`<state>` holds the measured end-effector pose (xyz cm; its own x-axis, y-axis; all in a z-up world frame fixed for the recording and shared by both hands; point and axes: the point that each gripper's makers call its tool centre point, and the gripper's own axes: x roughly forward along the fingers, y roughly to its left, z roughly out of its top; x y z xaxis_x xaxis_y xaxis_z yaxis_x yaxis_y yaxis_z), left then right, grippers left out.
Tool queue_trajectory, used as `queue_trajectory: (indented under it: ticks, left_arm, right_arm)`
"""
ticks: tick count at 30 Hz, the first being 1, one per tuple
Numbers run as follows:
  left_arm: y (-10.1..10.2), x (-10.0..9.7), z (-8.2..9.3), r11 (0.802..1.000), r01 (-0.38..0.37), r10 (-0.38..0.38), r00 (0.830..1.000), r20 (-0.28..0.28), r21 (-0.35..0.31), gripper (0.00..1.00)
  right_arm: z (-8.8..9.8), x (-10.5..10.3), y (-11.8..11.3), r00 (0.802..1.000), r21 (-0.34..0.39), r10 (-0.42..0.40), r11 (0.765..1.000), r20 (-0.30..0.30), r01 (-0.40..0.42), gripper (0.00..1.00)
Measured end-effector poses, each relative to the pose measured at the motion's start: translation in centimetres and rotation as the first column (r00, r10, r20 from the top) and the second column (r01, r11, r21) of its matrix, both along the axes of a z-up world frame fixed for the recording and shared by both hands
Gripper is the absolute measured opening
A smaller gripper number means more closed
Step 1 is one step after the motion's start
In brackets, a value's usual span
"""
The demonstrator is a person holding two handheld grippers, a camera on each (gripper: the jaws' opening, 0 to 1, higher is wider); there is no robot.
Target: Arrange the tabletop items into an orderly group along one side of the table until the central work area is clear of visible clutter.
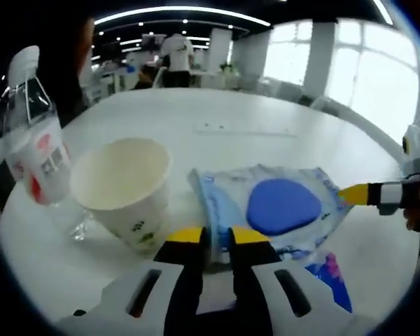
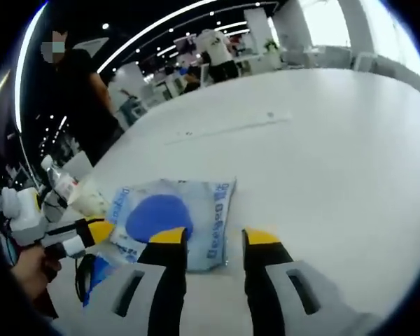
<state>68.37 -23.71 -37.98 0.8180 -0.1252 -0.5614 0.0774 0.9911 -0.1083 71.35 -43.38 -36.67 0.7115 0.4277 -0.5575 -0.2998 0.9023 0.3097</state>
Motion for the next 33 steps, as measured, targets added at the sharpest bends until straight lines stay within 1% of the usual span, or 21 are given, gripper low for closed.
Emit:
queue_trajectory:
  ticks: [2,4,7,10,12,14,15,17,19,20,22,24,26,28,33]
  left_arm:
    - [-0.1,-0.4,0.4,1.0,0.006,-0.006,1.0,0.004,-0.005,0.17]
    - [-0.1,-0.6,0.7,1.0,0.007,-0.007,1.0,0.006,-0.02,0.2]
    - [-0.1,-1.1,1.5,1.0,0.019,-0.019,1.0,0.023,-0.001,0.26]
    - [-0.5,-1.6,2.4,0.999,0.034,-0.033,0.999,0.034,-0.021,0.33]
    - [-1.0,-2.0,2.9,0.998,0.062,-0.061,0.998,0.034,-0.03,0.35]
    - [-0.8,-2.4,3.5,0.998,0.058,-0.056,0.997,0.051,-0.025,0.37]
    - [-1.0,-2.7,3.8,0.997,0.076,-0.075,0.995,0.062,-0.017,0.38]
    - [-1.2,-3.4,3.8,0.995,0.098,-0.098,0.994,0.05,-0.002,0.41]
    - [-1.4,-4.0,4.3,0.993,0.12,-0.119,0.991,0.061,-0.007,0.43]
    - [-1.4,-4.2,4.5,0.992,0.129,-0.129,0.99,0.064,0.001,0.44]
    - [-1.3,-4.8,5.2,0.989,0.146,-0.147,0.986,0.078,0.019,0.47]
    - [-1.1,-5.4,5.9,0.988,0.155,-0.156,0.984,0.086,0.017,0.51]
    - [-0.9,-6.1,6.5,0.985,0.17,-0.171,0.981,0.095,0.021,0.55]
    - [-0.7,-6.8,7.0,0.982,0.186,-0.186,0.978,0.096,0.016,0.6]
    - [-0.1,-8.2,8.2,0.978,0.207,-0.207,0.971,0.122,0.013,0.71]
  right_arm:
    - [0.7,-0.3,0.1,1.0,0.014,-0.006,1.0,0.017,0.006,0.4]
    - [1.1,-0.8,0.1,1.0,0.02,-0.013,1.0,0.019,0.012,0.44]
    - [2.1,-1.8,0.7,0.999,0.041,-0.005,0.999,0.042,0.003,0.49]
    - [2.7,-3.2,1.7,0.998,0.059,0.032,0.998,0.046,-0.034,0.5]
    - [3.2,-4.3,2.4,0.997,0.065,0.055,0.996,0.048,-0.058,0.51]
    - [3.7,-5.3,3.1,0.995,0.076,0.078,0.994,0.059,-0.082,0.52]
    - [3.9,-5.7,3.4,0.995,0.076,0.089,0.993,0.054,-0.093,0.53]
    - [4.4,-6.7,4.3,0.989,0.077,0.128,0.988,0.07,-0.133,0.54]
    - [4.6,-7.5,4.9,0.987,0.075,0.146,0.986,0.07,-0.151,0.58]
    - [4.7,-8.2,5.5,0.982,0.073,0.177,0.981,0.073,-0.182,0.61]
    - [4.8,-9.2,6.5,0.974,0.077,0.213,0.973,0.071,-0.218,0.67]
    - [4.7,-10.2,7.3,0.967,0.082,0.248,0.964,0.058,-0.252,0.68]
    - [4.7,-11.1,7.9,0.962,0.077,0.267,0.959,0.06,-0.272,0.72]
    - [4.7,-12.2,8.6,0.948,0.071,0.313,0.946,0.056,-0.317,0.74]
    - [4.7,-14.0,9.3,0.936,0.079,0.349,0.933,0.048,-0.352,0.78]
